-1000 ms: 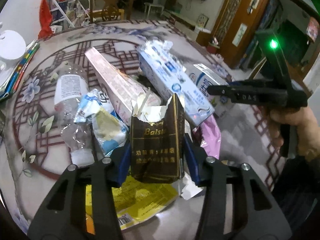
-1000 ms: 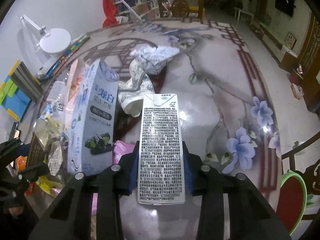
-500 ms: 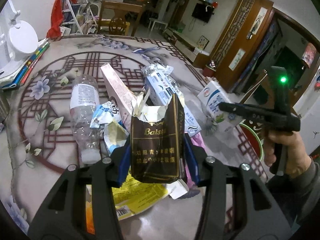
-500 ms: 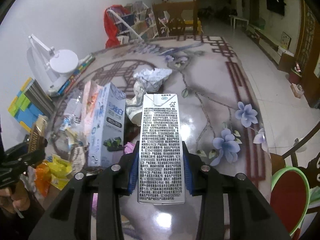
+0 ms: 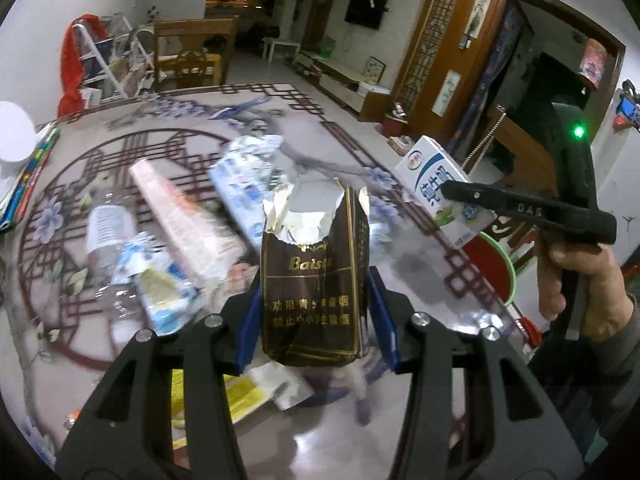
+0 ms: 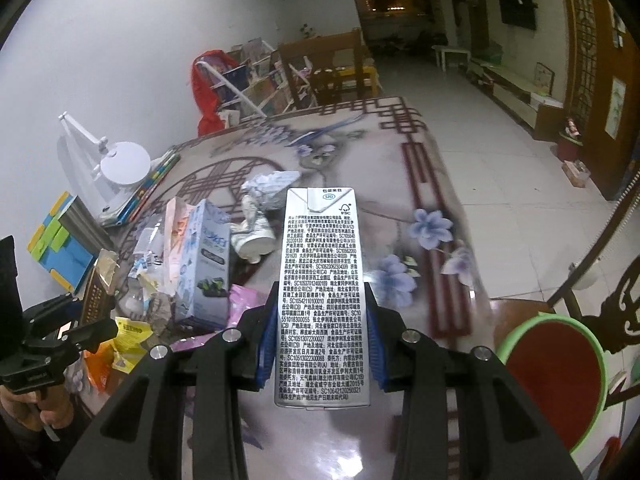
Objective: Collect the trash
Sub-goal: 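Carry the white carton and brown pack over the bin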
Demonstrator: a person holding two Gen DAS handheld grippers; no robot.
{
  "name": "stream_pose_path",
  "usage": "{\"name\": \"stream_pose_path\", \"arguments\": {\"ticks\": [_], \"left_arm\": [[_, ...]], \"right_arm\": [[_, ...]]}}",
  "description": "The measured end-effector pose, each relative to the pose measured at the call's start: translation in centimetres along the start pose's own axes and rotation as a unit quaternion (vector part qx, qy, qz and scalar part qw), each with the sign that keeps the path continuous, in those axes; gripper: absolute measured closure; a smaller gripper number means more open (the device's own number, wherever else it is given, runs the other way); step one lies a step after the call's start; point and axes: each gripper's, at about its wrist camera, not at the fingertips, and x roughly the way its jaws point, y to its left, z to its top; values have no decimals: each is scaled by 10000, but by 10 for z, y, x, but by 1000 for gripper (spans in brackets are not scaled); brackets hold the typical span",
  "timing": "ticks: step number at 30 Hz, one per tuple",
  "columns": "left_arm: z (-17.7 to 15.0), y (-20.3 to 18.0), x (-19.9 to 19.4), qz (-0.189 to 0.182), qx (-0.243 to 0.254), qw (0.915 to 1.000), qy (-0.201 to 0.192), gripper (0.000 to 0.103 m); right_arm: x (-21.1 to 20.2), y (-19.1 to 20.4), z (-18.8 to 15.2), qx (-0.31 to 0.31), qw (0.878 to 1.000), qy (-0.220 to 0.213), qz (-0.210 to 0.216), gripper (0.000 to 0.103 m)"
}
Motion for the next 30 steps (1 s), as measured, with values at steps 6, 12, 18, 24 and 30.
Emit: {"name": "stream_pose_path", "arguments": {"ticks": [6, 12, 18, 24, 30], "left_arm": [[15, -38, 20, -237, 219, 9995, 75, 57], [29, -83, 49, -517, 525, 9971, 212, 57], [39, -131, 79, -794, 750, 9935, 323, 57], [48, -180, 111, -1057, 1035, 9879, 472, 57], [48, -222, 139, -1302, 1280, 9811, 645, 57]], "right_arm": [[-20, -29, -7, 208, 9996, -137, -166, 67], [-45, -74, -15, 639, 9966, -314, -407, 67], [-73, -123, -26, 1141, 9896, -513, -713, 67], [-96, -161, -40, 1522, 9808, -641, -1036, 67], [-113, -196, -54, 1848, 9727, -681, -1225, 67]]}}
